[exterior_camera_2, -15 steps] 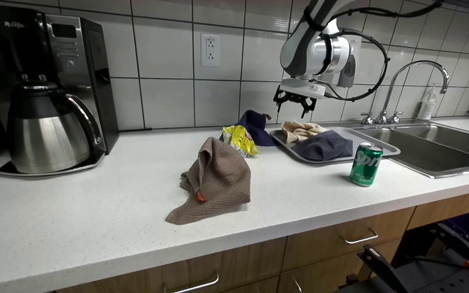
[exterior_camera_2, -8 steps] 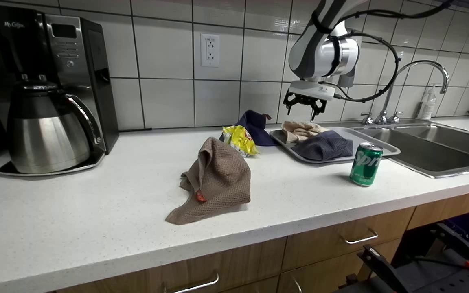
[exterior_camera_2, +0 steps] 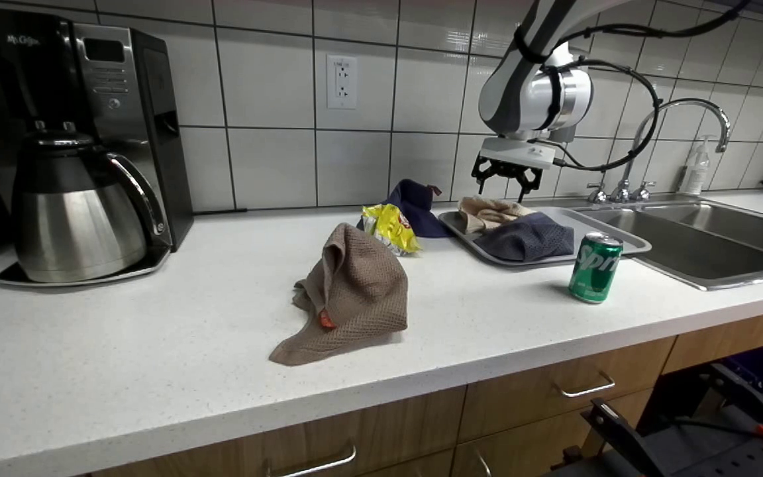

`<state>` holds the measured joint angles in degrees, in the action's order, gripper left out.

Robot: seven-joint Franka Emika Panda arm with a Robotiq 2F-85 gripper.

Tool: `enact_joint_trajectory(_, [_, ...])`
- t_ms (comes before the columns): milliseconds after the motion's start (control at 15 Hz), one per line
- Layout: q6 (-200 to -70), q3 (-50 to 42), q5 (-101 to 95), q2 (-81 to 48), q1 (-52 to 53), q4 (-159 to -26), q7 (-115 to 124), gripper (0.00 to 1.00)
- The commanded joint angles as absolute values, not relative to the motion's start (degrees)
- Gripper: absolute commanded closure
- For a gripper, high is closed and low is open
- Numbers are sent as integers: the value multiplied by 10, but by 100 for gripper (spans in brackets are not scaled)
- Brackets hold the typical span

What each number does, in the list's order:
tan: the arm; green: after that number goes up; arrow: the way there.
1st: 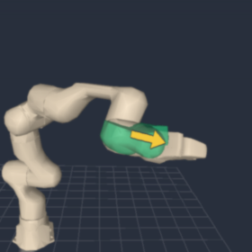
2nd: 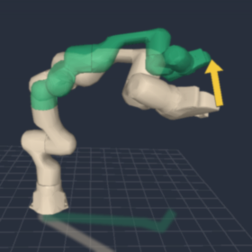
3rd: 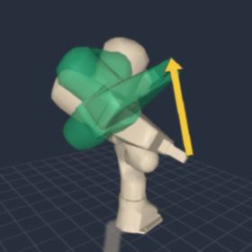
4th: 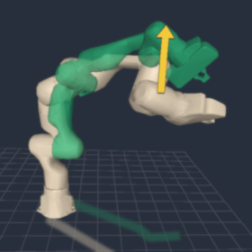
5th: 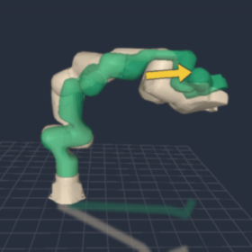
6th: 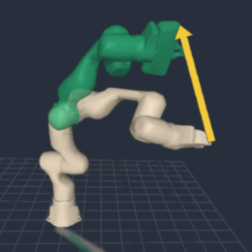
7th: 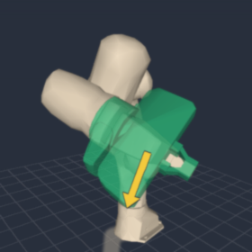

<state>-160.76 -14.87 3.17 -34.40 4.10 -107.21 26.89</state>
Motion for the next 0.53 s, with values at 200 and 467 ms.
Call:
enact_joint_trajectory(200, [-1577,-147,41,-375,30,-1029,275,0])
enact_joint_trajectory(467, [-1565,-146,43,-398,26,-999,278,0])
